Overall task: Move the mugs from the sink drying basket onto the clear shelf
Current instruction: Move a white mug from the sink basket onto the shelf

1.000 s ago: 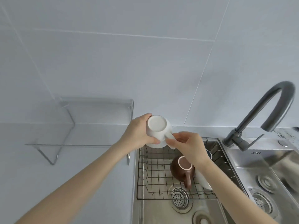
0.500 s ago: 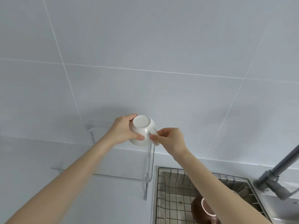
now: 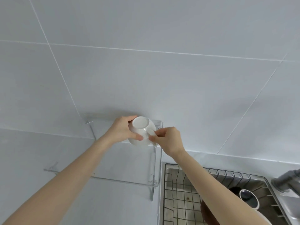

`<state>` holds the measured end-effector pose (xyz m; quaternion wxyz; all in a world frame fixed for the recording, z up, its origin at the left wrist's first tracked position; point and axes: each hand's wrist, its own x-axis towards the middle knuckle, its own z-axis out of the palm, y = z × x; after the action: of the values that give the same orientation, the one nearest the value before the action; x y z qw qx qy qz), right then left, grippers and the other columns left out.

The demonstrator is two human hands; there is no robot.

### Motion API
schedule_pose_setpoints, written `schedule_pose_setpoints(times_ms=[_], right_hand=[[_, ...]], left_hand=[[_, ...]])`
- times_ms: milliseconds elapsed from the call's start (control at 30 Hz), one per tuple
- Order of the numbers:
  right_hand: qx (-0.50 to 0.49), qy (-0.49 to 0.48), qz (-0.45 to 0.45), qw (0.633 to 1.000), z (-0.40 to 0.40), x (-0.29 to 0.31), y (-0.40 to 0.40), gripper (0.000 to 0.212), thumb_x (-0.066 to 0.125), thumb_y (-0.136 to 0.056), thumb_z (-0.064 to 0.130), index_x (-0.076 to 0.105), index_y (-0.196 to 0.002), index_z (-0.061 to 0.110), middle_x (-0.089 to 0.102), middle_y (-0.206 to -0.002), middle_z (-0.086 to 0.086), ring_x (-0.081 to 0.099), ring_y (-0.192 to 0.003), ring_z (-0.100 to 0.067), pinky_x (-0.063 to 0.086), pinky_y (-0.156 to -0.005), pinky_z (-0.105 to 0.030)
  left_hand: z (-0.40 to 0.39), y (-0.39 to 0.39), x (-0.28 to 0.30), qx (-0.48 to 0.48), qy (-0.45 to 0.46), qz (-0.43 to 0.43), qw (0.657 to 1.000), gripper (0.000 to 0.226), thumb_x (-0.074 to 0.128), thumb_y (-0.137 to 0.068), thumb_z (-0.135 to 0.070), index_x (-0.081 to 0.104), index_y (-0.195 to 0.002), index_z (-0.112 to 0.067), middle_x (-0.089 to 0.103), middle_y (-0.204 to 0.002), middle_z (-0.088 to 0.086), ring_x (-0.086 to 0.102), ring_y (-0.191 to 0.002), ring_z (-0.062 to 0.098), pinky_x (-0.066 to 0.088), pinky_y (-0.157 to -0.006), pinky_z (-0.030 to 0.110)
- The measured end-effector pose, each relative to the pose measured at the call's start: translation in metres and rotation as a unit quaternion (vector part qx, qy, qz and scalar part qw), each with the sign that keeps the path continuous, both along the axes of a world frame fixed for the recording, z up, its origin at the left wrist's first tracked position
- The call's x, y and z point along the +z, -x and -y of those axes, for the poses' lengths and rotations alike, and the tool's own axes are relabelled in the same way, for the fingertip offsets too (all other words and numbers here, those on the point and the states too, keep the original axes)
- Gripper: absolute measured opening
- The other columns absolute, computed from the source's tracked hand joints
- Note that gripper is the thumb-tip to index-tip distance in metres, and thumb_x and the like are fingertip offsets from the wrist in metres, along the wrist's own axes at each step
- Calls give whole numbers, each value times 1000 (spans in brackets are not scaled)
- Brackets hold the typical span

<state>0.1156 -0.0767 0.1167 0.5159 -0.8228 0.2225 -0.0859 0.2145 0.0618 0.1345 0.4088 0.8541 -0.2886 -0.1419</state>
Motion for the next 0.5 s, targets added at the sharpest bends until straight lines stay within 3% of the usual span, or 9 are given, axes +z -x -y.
schedule_pose_setpoints(times_ms=[100,233,300,367,433,500], right_hand=[[-8,36,2,999,-2,-3,-2,24,63,-71,7,61,-77,-16,41,-60,-11,29,-58,-20,24,-50,-28],[-20,52,16,998,-3,-6,-5,23,59,-71,4,59,-80,-17,40,-62,-11,29,-61,-19,26,-55,-30],[-17,57,15,998,-3,-5,-4,23,59,-70,3,59,-83,-16,45,-62,-25,32,-61,-19,28,-56,-29],[-3,66,12,998,-2,-1,-1,22,60,-71,3,61,-86,-14,59,-78,-35,41,-61,-29,41,-58,-31],[15,81,21,996,4,9,6,20,62,-75,3,65,-93,-6,66,-88,-28,57,-75,-35,50,-76,-37],[28,81,38,996,15,21,24,29,62,-79,5,63,-108,2,69,-103,-19,63,-96,-28,48,-92,-32]], left_hand=[[3,-2,-4,-6,-10,-1,1000,58,80,-42,-27,65,-99,-26,71,-102,1,62,-98,20,50,-88,38],[7,-6,-7,-8,-20,7,1000,63,82,-44,-25,63,-104,-22,70,-104,3,61,-100,22,50,-90,41],[7,-6,-8,-9,-23,6,1000,62,83,-48,-21,62,-106,-21,69,-106,4,60,-101,23,48,-90,39],[8,-7,-9,-13,-40,6,999,61,83,-54,-18,59,-110,-20,67,-109,5,59,-103,24,47,-89,38],[11,-8,-10,-19,-79,23,996,68,80,-61,-19,50,-121,-16,60,-122,7,54,-114,26,44,-93,37],[17,1,-8,-13,-128,68,989,85,77,-65,-23,32,-137,-12,39,-145,9,35,-133,26,34,-105,35]])
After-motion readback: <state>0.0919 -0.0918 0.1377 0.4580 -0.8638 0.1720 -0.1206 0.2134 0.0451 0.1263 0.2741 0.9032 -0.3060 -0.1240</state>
